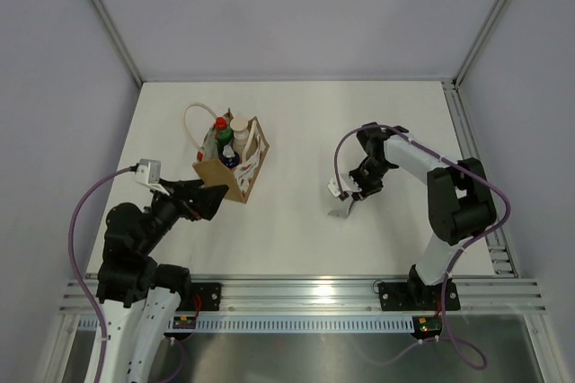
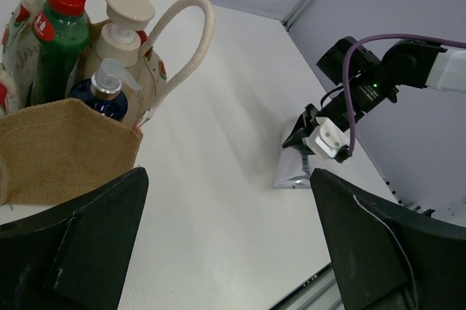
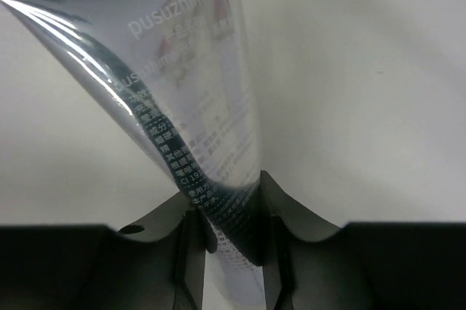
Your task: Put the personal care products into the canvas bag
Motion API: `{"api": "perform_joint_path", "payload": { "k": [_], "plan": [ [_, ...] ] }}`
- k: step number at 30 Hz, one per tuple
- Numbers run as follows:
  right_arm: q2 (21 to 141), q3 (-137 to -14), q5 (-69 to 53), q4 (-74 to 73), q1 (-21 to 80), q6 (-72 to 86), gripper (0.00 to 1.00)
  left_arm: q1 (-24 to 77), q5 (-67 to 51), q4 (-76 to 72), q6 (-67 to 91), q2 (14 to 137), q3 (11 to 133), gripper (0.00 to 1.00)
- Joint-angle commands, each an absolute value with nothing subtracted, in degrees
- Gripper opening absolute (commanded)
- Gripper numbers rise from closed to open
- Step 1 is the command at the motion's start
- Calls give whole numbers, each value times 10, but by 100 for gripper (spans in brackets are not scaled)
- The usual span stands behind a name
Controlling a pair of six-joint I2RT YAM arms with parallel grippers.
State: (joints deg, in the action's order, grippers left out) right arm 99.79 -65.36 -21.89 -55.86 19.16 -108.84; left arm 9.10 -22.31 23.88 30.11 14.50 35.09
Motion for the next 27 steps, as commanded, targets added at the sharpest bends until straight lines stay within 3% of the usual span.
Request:
{"api": "perform_joint_path", "payload": {
  "k": [1, 8, 12, 18, 27],
  "plan": [
    [1013, -765, -324, -641, 186, -931, 30, 90, -259, 157, 352, 173, 366, 99],
    [1041, -854, -462, -666, 172, -663, 22, 91, -304, 134, 323, 303, 401, 95],
    [1051, -877, -536, -692, 171, -569, 18, 145, -295, 121, 277, 378, 453, 94],
    [1135, -978, -760, -937, 169, -660, 14, 300, -227, 101, 167, 512, 539, 98],
    [1093, -960, -797, -937, 169, -673, 14, 359, -223, 55, 99, 647, 599, 99]
  ]
}}
